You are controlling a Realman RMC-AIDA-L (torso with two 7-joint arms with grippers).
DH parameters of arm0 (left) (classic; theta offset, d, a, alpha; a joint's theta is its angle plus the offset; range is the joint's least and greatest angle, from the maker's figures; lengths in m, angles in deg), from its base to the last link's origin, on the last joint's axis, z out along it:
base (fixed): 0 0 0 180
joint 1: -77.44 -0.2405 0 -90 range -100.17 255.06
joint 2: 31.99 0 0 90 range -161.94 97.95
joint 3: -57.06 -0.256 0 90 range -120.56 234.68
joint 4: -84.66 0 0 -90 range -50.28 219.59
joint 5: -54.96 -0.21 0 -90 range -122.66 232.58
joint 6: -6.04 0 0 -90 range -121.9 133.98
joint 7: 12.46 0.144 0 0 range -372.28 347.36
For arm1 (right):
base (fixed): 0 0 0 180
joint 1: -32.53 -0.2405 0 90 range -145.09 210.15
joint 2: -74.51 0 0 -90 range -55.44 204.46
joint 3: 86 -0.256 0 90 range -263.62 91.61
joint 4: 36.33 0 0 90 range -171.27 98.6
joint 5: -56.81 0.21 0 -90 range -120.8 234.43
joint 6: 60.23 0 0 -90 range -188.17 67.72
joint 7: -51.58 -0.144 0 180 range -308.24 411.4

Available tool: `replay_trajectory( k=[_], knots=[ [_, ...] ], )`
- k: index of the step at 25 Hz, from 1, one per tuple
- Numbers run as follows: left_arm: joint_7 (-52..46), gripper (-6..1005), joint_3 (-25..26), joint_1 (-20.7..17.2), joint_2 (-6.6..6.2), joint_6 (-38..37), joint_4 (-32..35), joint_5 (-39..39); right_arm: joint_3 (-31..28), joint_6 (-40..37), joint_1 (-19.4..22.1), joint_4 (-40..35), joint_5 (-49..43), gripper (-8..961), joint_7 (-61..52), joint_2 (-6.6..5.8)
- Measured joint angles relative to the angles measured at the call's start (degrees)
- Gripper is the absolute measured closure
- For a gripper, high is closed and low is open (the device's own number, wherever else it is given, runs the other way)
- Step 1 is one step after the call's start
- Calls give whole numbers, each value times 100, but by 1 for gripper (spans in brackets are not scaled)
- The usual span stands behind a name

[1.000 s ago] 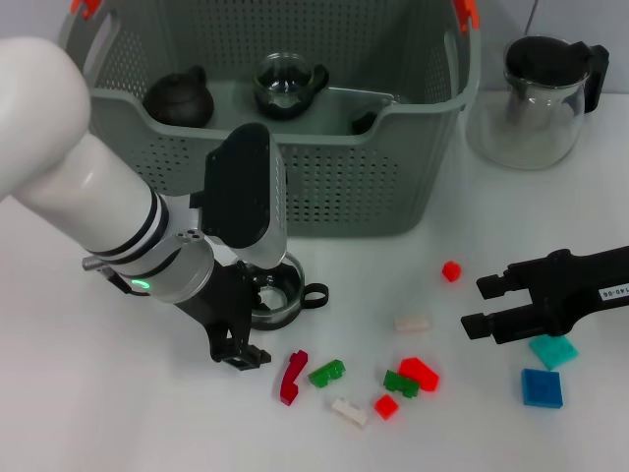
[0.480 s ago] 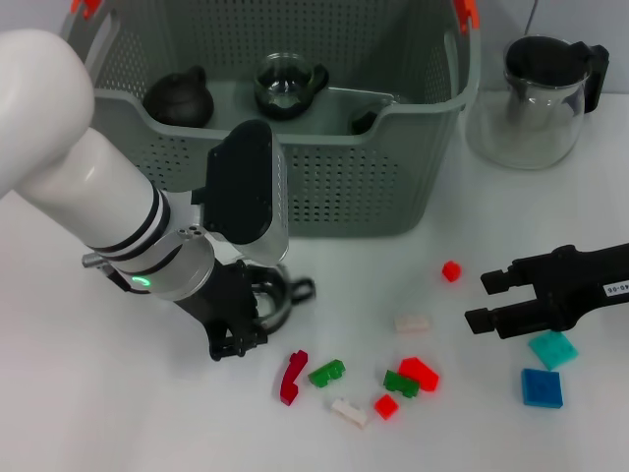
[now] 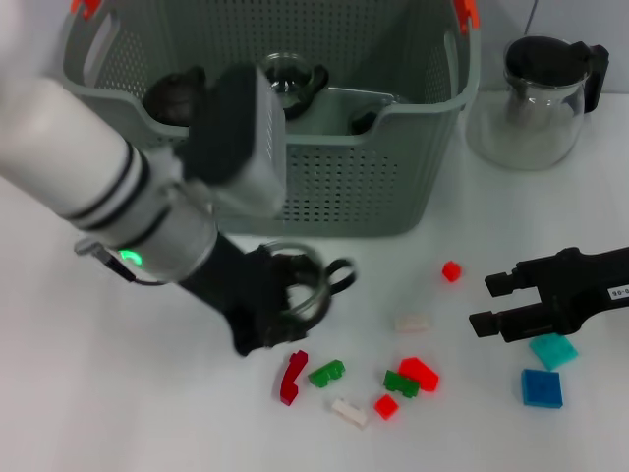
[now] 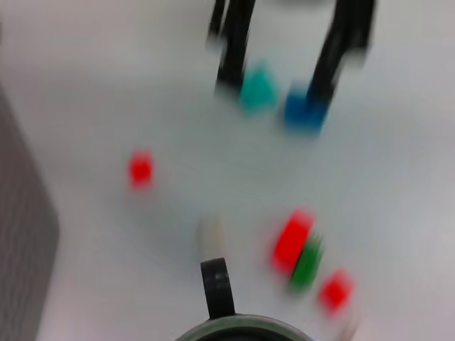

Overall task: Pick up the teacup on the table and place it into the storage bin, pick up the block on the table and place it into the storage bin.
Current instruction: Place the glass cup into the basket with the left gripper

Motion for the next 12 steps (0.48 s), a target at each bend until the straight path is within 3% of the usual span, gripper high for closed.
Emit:
replay_trajectory(
  k=[4, 7, 10, 12],
  knots=[
    [-362, 962, 1259, 90, -18, -913, 712, 1663, -6, -21, 23, -1, 0, 177, 0, 17],
    [-537, 962, 1706, 183, -27, -814, 880, 2134, -8, -17, 26, -1, 0, 178, 0, 35],
    [-971, 962, 2071, 449, -78, 173, 849, 2216, -10, -24, 17, 1, 1, 178, -33, 57],
    [-1314, 961, 2022, 704, -198, 971, 498, 1967, -9, -28, 8, 2, 1, 179, -45, 63]
  ],
)
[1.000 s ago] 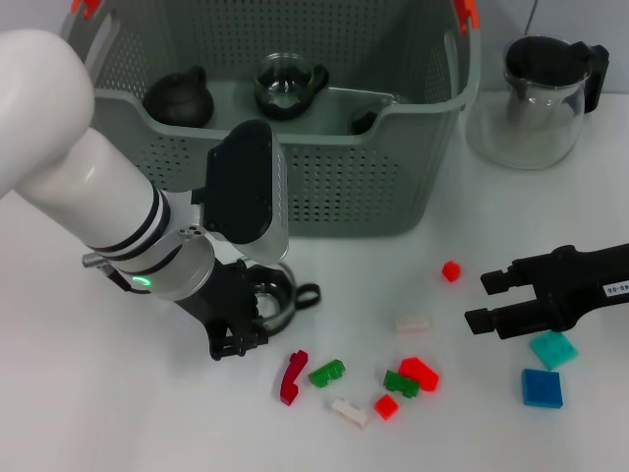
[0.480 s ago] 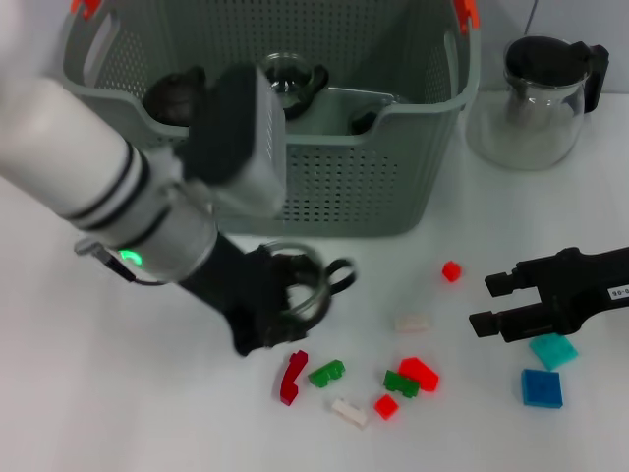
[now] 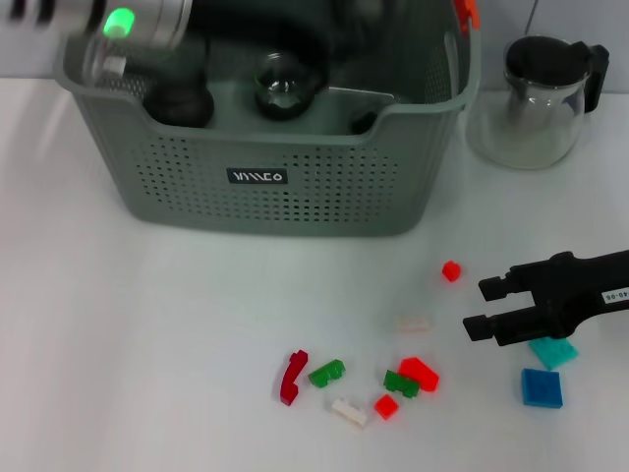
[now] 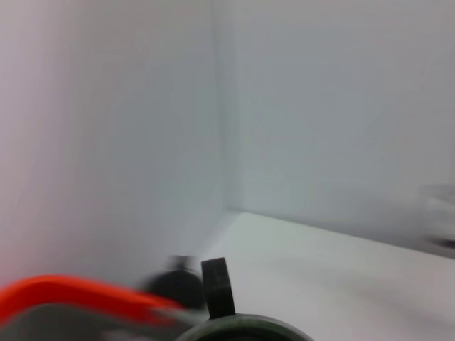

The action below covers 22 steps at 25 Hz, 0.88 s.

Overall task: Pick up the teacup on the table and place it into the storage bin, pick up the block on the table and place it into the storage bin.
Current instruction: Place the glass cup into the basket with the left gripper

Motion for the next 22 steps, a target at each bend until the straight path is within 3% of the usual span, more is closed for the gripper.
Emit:
replay_trajectory(
  k=[2, 3, 8, 14, 22],
  knots=[
    [-179, 961, -59, 135, -68, 352, -236, -154, 2, -3, -18, 0, 0, 179, -33, 6],
    [-614, 961, -192, 632, -274, 1143, -1152, -634, 7, -4, -22, 0, -1, 179, -52, 9],
    [-871, 961, -223, 1375, -428, 2394, -2764, -1377, 52, -9, -43, 0, -1, 179, -83, 15],
    [-1186, 960, -222, 2033, -424, 3870, -4198, -2485, 53, -23, -51, 0, -1, 178, -92, 12],
    [-1215, 959, -255, 2181, -185, 4745, -4751, -3079, 62, -23, -14, 0, -10, 178, -75, 11]
  ],
)
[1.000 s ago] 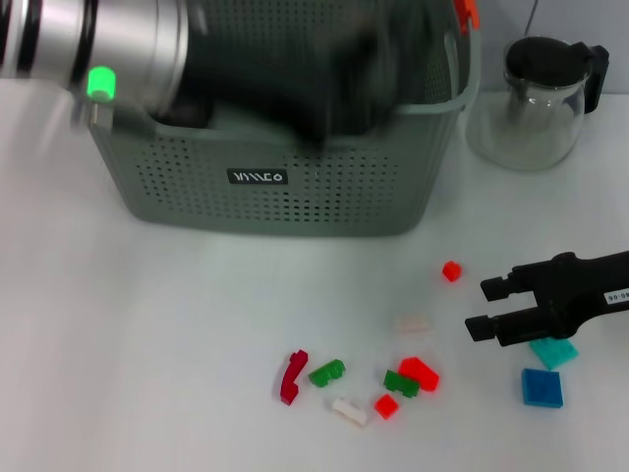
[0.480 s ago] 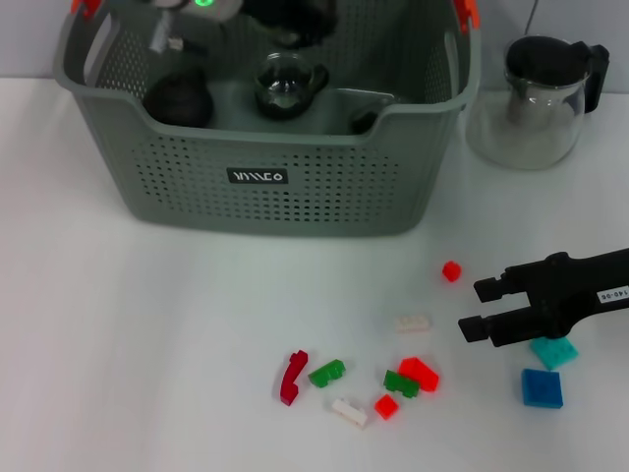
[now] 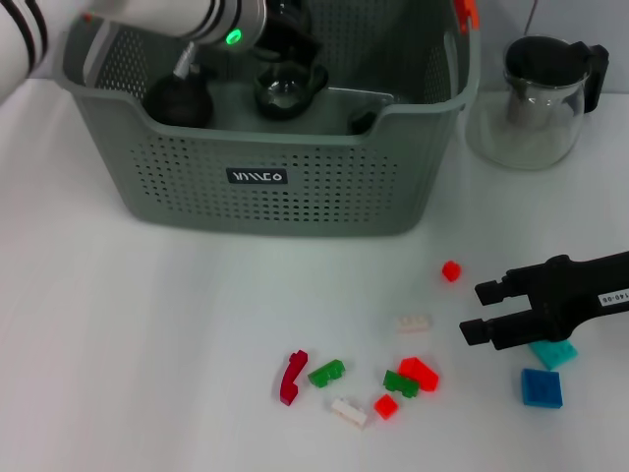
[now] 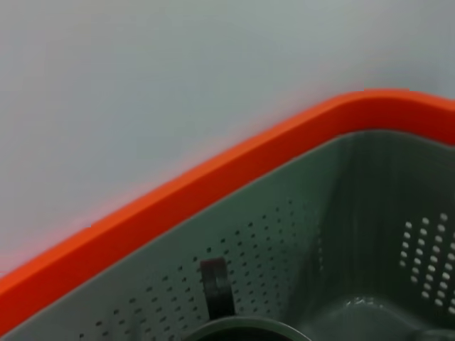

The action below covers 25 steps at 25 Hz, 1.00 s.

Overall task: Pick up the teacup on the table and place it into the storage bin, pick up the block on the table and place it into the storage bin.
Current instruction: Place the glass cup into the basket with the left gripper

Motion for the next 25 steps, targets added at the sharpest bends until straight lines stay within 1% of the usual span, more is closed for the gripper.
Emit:
replay_trajectory(
  k=[2, 6, 9, 14, 22, 25],
  knots=[
    [9, 959, -39, -17, 57, 147, -69, -85, 0, 0, 18, 0, 0, 177, 9, 0],
    [23, 959, -104, -40, 124, 288, -142, -234, 0, 8, 23, 8, 0, 177, 20, 0],
    [-4, 958, -138, -47, 158, 326, -166, -364, 0, 17, 23, 9, 0, 176, 22, 0],
    [-14, 958, -107, -68, 173, 323, -169, -382, 0, 23, -5, 9, -17, 175, 24, 0],
    [-22, 686, -83, -188, 187, 403, -142, -387, -1, 28, -12, 9, -62, 174, 39, 10],
    [-85, 645, -88, -221, 185, 408, -129, -387, 0, 32, -6, 9, -62, 173, 43, 10]
  ],
)
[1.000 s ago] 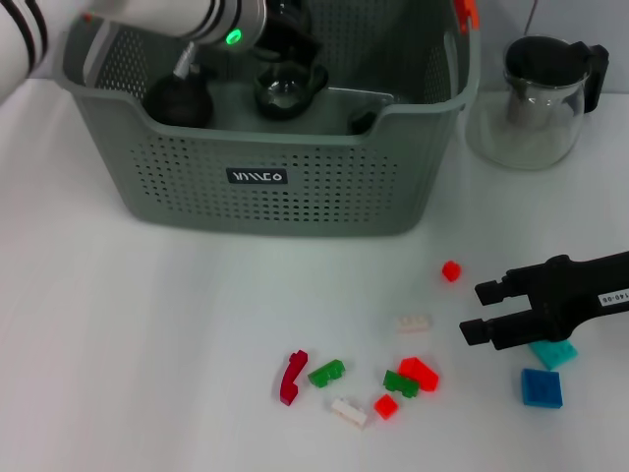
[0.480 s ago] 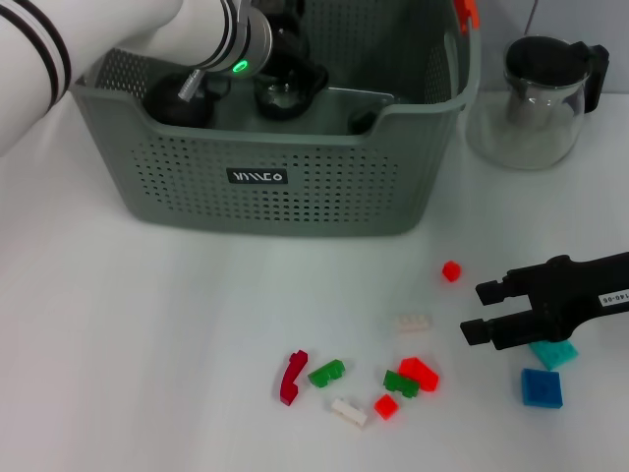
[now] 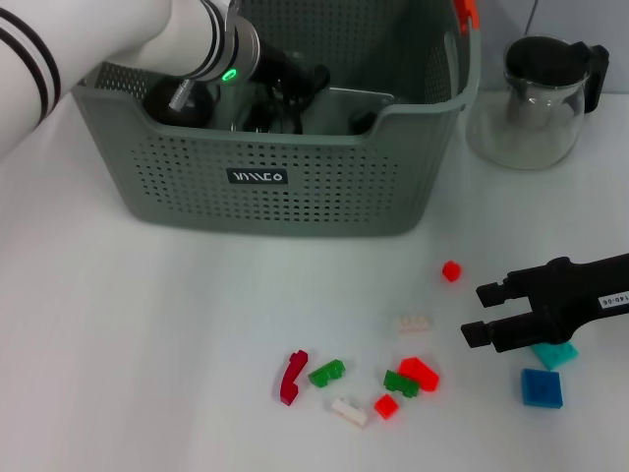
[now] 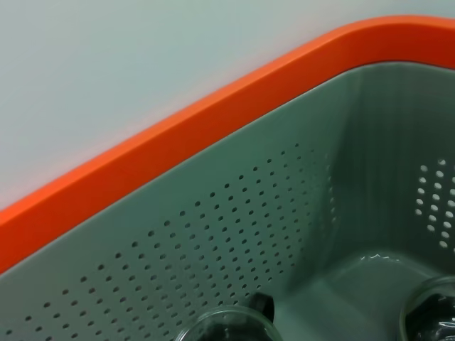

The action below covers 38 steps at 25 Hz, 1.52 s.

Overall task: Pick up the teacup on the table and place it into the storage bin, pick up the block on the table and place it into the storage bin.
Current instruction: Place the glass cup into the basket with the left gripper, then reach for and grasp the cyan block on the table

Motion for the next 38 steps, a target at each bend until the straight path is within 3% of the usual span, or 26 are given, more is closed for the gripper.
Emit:
replay_trajectory(
  k=[7, 13, 18, 21, 22, 24, 28, 33, 38],
  knots=[
    [-55, 551, 2, -229, 54, -240, 583, 30, -14, 31, 26, 0, 0, 172, 65, -6],
    [-525, 376, 4, -712, 180, -1220, 2235, 250, -51, 9, 22, 0, 1, 171, 77, -63],
    [-327, 151, 28, -1440, 168, -2467, 3914, 1925, -53, -24, 11, -32, 1, 171, 55, -176],
    [415, 142, 399, -2035, 165, -3774, 4651, 3635, -54, -63, 17, -33, 1, 170, 53, -277],
    [415, 140, 399, -2035, 165, -3774, 4651, 3635, -53, -86, 24, -37, 1, 170, 60, -309],
    [1106, 134, 957, -2533, 204, -4993, 4687, 5004, -56, -135, 36, -55, 1, 170, 73, -379],
    [2129, 132, 1301, -2924, 209, -6369, 4118, 5928, -52, -269, 30, -67, -105, 169, 111, -558],
    [3905, 132, 1259, -3260, 234, -7510, 3134, 5880, -63, -362, -121, -100, -606, 168, 153, -749],
    [5536, 135, 754, -3607, 236, -7307, 2283, 5228, -16, -379, -336, -319, -1428, 168, 175, -746]
  ],
)
